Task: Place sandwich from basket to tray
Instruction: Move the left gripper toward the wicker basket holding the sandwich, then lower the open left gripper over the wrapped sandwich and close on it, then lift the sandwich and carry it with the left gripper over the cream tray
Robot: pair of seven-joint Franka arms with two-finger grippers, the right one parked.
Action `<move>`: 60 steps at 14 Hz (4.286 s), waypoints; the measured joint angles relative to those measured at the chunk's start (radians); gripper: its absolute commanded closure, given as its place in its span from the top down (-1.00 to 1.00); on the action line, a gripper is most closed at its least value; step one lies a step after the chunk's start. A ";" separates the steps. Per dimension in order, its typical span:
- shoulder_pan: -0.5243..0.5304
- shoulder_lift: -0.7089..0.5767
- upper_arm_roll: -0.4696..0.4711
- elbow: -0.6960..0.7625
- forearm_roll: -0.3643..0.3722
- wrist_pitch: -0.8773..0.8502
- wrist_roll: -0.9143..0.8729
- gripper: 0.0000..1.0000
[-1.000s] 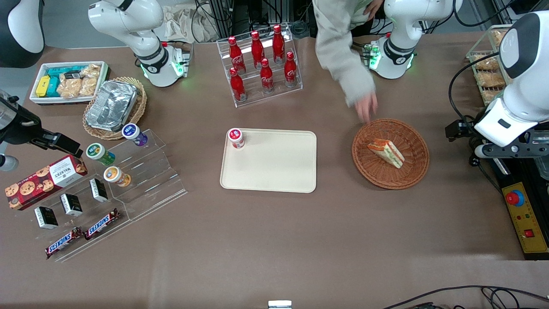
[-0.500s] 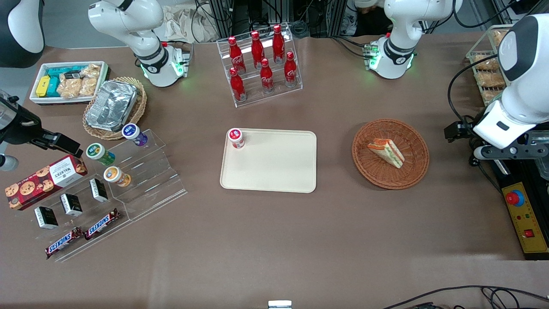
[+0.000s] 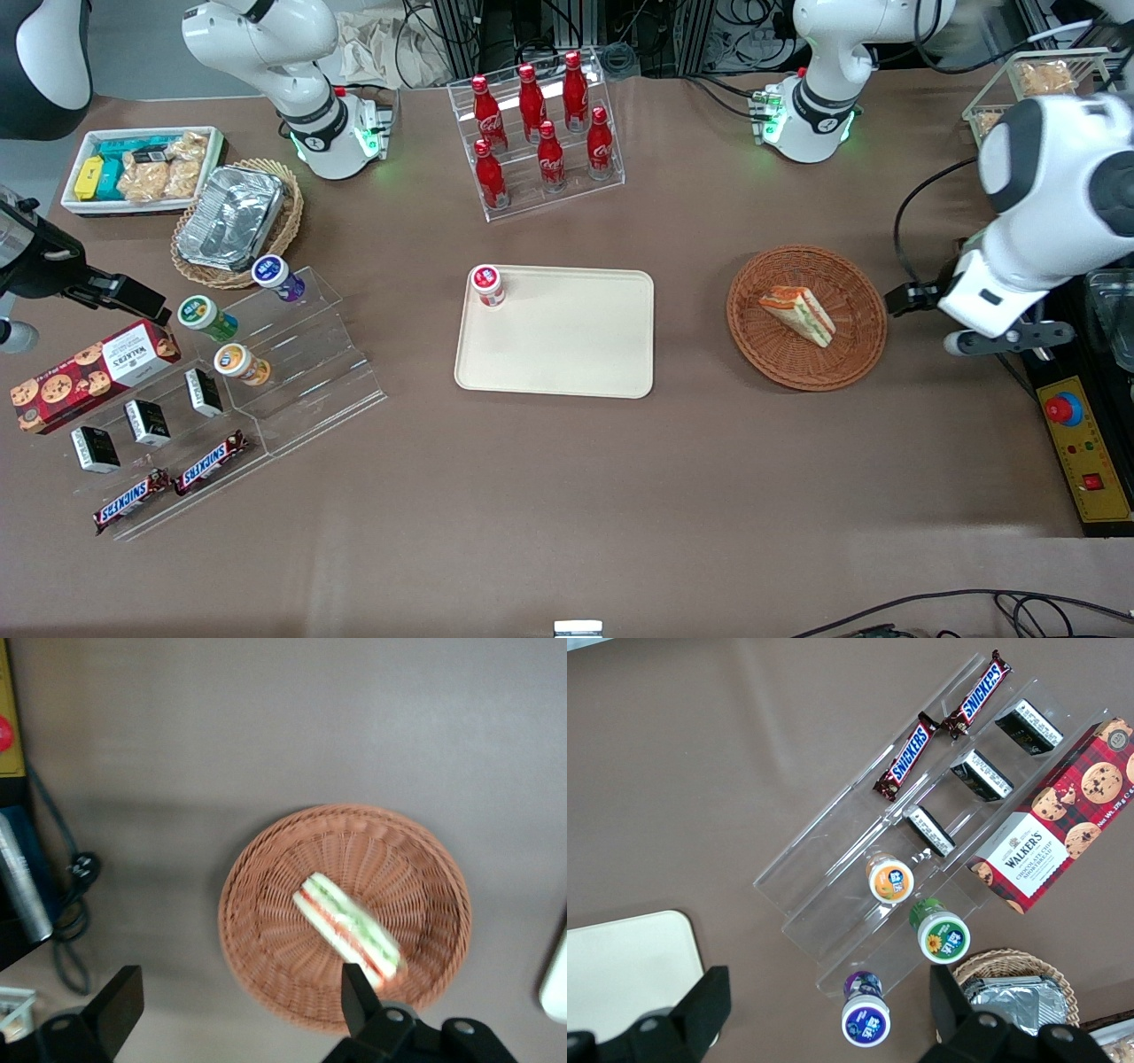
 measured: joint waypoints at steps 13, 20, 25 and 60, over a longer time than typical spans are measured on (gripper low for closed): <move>-0.104 0.039 -0.015 -0.194 0.000 0.176 -0.659 0.88; -0.144 0.105 -0.016 -0.260 -0.001 0.291 -0.816 0.84; -0.162 0.105 -0.017 -0.338 -0.001 0.365 -0.869 0.74; -0.183 0.159 -0.305 0.316 -0.057 -0.212 -0.414 -0.91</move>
